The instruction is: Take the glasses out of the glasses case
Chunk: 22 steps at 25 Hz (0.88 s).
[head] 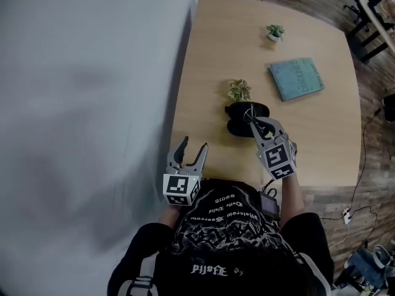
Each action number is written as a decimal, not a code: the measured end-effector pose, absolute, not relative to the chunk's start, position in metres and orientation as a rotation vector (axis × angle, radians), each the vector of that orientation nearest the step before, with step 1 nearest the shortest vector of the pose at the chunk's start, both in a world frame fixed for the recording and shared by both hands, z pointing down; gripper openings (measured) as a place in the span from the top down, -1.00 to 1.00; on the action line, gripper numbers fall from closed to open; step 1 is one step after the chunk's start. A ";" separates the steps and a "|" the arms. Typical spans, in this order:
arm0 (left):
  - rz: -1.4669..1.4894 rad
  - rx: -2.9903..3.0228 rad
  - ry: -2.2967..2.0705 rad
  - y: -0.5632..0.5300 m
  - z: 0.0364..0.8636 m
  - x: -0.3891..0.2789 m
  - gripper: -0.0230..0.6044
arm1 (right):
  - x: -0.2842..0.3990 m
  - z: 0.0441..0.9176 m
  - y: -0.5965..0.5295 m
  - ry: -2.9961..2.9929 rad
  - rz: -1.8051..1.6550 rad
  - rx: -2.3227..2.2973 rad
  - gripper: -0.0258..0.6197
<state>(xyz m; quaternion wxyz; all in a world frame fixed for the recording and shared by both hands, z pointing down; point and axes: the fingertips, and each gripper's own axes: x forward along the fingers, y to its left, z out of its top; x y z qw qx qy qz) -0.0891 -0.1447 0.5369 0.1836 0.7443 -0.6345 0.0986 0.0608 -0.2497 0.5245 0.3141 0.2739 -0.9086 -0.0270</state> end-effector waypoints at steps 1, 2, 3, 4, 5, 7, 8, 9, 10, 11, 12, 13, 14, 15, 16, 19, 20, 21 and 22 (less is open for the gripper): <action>0.265 2.110 -1.781 -0.144 0.536 -0.088 0.12 | 0.063 0.520 -0.247 -2.406 -0.056 0.766 0.83; 0.252 2.121 -1.771 -0.143 0.535 -0.086 0.12 | 0.066 0.516 -0.243 -2.416 -0.039 0.813 0.83; 0.241 2.133 -1.759 -0.142 0.533 -0.084 0.11 | 0.069 0.511 -0.239 -2.426 -0.022 0.861 0.83; 0.231 2.147 -1.747 -0.141 0.531 -0.082 0.12 | 0.073 0.505 -0.235 -2.436 -0.004 0.910 0.83; 0.222 2.161 -1.736 -0.140 0.528 -0.081 0.11 | 0.076 0.498 -0.231 -2.447 0.011 0.958 0.83; 0.204 2.189 -1.716 -0.138 0.521 -0.079 0.12 | 0.082 0.486 -0.222 -2.469 0.037 1.049 0.83; 0.195 2.202 -1.706 -0.138 0.519 -0.078 0.12 | 0.085 0.480 -0.218 -2.482 0.048 1.092 0.83; 0.185 2.215 -1.696 -0.139 0.517 -0.077 0.11 | 0.088 0.475 -0.214 -2.500 0.058 1.132 0.83; 0.175 2.227 -1.685 -0.139 0.515 -0.075 0.12 | 0.091 0.471 -0.209 -2.521 0.069 1.170 0.83; 0.165 2.240 -1.672 -0.138 0.514 -0.074 0.12 | 0.095 0.467 -0.203 -2.540 0.084 1.210 0.83; 0.157 2.252 -1.660 -0.137 0.512 -0.072 0.12 | 0.100 0.465 -0.197 -2.554 0.105 1.251 0.83; 0.148 2.264 -1.648 -0.136 0.509 -0.071 0.12 | 0.105 0.463 -0.191 -2.562 0.127 1.291 0.83; 0.141 2.276 -1.636 -0.134 0.506 -0.069 0.11 | 0.110 0.463 -0.185 -2.565 0.147 1.329 0.83; 0.136 2.289 -1.625 -0.133 0.503 -0.068 0.12 | 0.114 0.462 -0.179 -2.569 0.162 1.364 0.83; 0.133 2.303 -1.615 -0.131 0.500 -0.066 0.12 | 0.118 0.461 -0.173 -2.574 0.173 1.399 0.83; 0.128 2.336 -1.590 -0.129 0.497 -0.065 0.11 | 0.128 0.464 -0.155 -2.577 0.209 1.497 0.83; 0.128 2.345 -1.581 -0.129 0.497 -0.065 0.12 | 0.130 0.466 -0.149 -2.571 0.227 1.525 0.83; 0.130 2.355 -1.572 -0.128 0.497 -0.065 0.12 | 0.132 0.469 -0.143 -2.566 0.245 1.549 0.83; 0.132 2.365 -1.565 -0.127 0.496 -0.065 0.12 | 0.133 0.470 -0.138 -2.560 0.258 1.571 0.83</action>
